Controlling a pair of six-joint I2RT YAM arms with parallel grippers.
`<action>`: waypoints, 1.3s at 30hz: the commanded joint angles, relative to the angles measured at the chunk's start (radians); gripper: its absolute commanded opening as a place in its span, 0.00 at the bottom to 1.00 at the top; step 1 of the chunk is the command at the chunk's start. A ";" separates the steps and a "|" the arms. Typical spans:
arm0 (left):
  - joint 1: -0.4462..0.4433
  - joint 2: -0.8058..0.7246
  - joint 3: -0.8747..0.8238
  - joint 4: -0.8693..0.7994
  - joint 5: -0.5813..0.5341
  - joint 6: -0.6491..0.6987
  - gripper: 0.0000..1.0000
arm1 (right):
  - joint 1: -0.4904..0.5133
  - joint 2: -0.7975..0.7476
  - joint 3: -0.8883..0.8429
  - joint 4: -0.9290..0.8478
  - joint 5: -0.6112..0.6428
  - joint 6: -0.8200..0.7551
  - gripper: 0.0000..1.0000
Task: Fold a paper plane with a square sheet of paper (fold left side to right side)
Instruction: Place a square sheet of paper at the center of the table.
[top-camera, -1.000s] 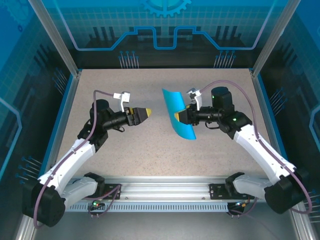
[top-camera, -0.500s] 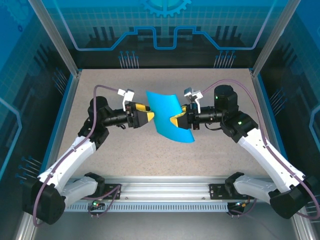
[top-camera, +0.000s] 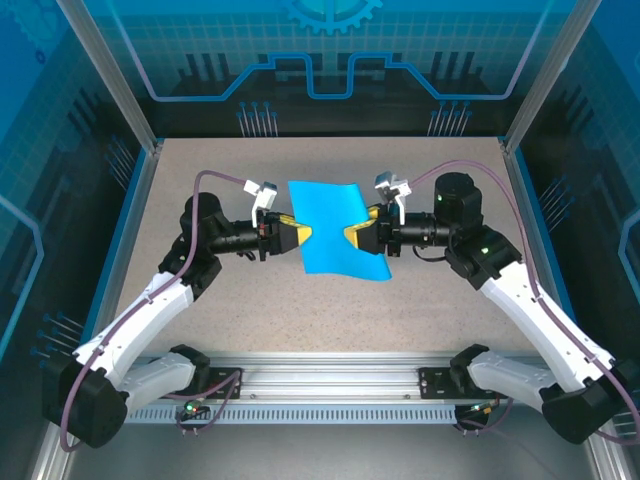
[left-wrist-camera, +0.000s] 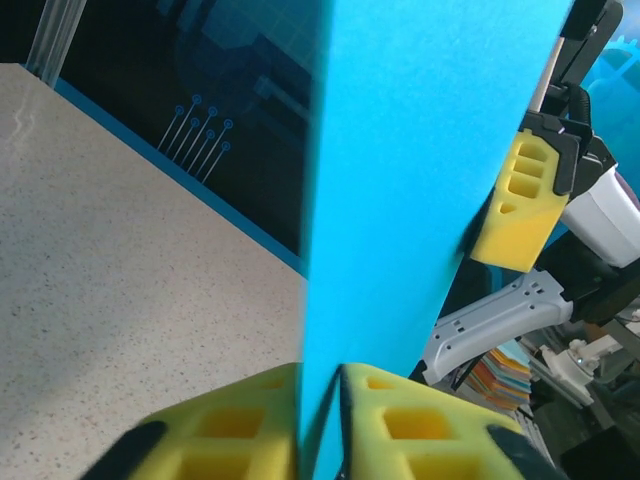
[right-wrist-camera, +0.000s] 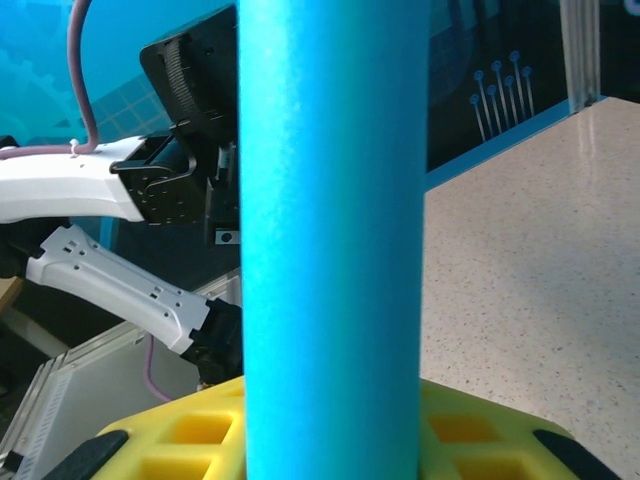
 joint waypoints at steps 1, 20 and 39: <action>-0.006 -0.011 0.027 -0.015 -0.004 0.030 0.13 | -0.023 -0.021 -0.029 0.011 0.031 0.023 0.33; -0.010 0.123 -0.027 -0.249 -0.142 -0.010 0.00 | -0.067 0.024 -0.091 -0.257 0.335 0.033 0.69; -0.009 0.414 -0.088 -0.399 -0.228 0.001 0.00 | -0.066 0.256 -0.265 -0.214 0.447 0.177 0.80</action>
